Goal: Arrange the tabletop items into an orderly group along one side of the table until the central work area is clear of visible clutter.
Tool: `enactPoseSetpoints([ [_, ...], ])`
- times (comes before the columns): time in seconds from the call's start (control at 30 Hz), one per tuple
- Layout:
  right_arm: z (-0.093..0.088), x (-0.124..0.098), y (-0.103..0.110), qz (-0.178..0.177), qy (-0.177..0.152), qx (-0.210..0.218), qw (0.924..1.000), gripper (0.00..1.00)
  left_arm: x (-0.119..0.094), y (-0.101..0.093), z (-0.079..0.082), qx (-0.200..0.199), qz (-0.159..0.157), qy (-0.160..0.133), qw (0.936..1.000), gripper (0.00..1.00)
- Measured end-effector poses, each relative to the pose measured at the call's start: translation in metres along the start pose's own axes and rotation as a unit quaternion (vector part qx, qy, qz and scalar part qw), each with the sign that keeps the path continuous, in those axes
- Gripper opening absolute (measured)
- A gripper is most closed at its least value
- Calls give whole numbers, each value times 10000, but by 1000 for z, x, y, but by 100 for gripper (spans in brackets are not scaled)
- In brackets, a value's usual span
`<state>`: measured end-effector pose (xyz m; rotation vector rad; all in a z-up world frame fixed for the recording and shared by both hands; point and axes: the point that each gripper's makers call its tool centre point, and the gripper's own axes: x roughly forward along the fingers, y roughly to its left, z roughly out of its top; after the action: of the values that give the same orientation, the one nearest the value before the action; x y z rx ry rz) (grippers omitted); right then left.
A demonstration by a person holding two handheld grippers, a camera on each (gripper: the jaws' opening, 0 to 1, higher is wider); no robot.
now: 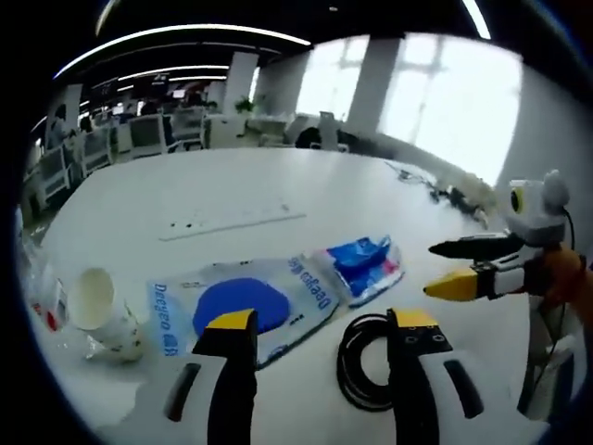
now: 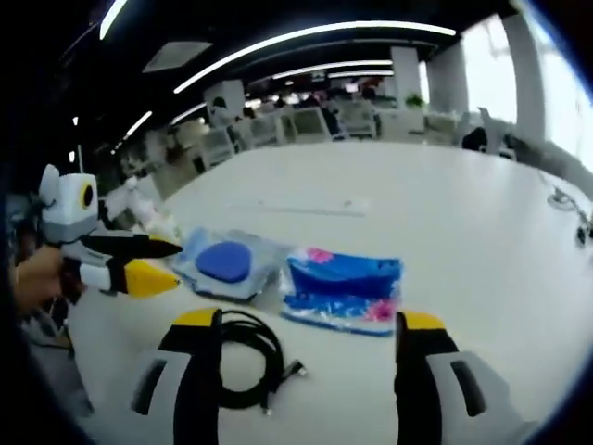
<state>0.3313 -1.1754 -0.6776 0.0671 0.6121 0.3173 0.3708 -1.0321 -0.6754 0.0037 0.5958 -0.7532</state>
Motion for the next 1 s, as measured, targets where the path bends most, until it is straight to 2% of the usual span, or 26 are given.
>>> enactPoseSetpoints([
  [0.1,4,-9,14,131,-54,-68,9999,78,-14,7,0,188,-2,11,9998,57],
  [0.3,9,-26,37,312,-59,-324,9990,84,-42,21,5,282,-4,-83,9996,57],
  [0.5,12,-42,54,455,-117,-340,9983,86,-67,29,6,424,8,-152,9990,60],
  [0.67,15,-56,72,577,-192,-378,9974,89,-89,36,4,179,-69,-292,9994,60],
  [0.8,14,-65,84,642,-210,-521,9963,94,-105,38,1,299,-34,-276,9992,63],
  [1.0,7,-77,93,548,-118,-808,9951,99,-130,38,0,347,-24,-355,9988,69],
])
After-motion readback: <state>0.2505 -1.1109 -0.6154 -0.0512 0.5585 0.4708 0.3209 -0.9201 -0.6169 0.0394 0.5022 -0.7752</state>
